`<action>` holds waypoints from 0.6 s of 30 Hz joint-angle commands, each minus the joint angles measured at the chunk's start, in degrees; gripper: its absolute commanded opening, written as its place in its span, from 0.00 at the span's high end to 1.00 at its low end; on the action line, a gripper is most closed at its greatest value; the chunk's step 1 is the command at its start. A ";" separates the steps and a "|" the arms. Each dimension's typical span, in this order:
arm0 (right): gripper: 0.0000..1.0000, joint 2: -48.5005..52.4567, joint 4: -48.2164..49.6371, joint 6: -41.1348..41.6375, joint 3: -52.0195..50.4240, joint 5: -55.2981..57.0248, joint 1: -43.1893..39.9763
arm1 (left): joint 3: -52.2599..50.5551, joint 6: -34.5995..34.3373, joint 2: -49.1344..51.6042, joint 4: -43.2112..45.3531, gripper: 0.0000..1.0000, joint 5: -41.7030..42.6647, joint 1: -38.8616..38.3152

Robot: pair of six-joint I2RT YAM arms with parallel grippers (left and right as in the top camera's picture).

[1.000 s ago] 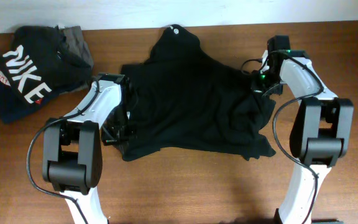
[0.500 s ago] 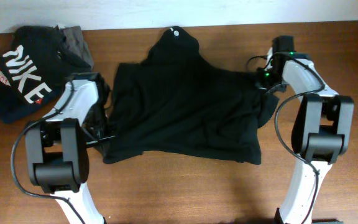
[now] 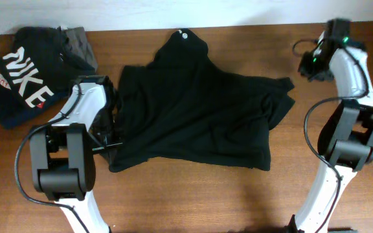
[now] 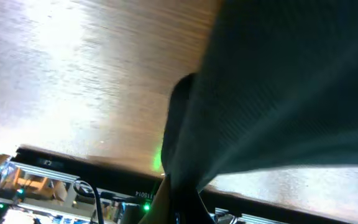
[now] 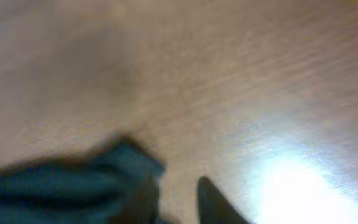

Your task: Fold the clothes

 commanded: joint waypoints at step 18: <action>0.96 -1.33 -38.75 -8.07 8.48 -15.72 13.09 | 5.38 -1.16 -12.59 1.03 0.01 -5.44 -2.45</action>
